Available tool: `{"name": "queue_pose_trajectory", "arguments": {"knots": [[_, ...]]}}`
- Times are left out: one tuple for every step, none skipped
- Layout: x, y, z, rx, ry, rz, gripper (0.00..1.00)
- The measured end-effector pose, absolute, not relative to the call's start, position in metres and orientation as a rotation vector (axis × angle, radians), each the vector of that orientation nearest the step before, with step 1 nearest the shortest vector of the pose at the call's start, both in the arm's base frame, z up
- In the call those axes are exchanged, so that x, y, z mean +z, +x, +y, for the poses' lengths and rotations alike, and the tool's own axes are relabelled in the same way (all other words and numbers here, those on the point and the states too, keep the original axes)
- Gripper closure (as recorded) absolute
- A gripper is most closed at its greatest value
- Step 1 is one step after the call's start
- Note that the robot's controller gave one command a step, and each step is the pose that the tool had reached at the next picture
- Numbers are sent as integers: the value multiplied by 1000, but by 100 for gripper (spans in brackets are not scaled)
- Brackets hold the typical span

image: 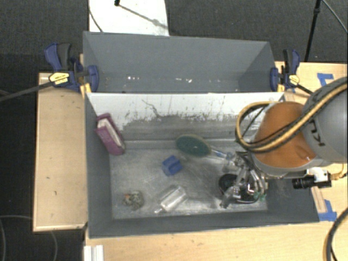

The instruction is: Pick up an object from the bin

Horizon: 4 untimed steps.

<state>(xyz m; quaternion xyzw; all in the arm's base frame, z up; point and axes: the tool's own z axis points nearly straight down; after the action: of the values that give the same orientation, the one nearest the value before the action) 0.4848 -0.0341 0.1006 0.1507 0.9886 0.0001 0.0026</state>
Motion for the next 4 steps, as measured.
{"name": "queue_pose_trajectory", "arguments": {"knots": [[122, 483, -26, 2, 691, 3058, 0], [71, 480, -36, 2, 869, 3012, 0], [72, 482, -36, 2, 867, 3012, 0], [73, 483, -36, 2, 867, 3010, 100]]}}
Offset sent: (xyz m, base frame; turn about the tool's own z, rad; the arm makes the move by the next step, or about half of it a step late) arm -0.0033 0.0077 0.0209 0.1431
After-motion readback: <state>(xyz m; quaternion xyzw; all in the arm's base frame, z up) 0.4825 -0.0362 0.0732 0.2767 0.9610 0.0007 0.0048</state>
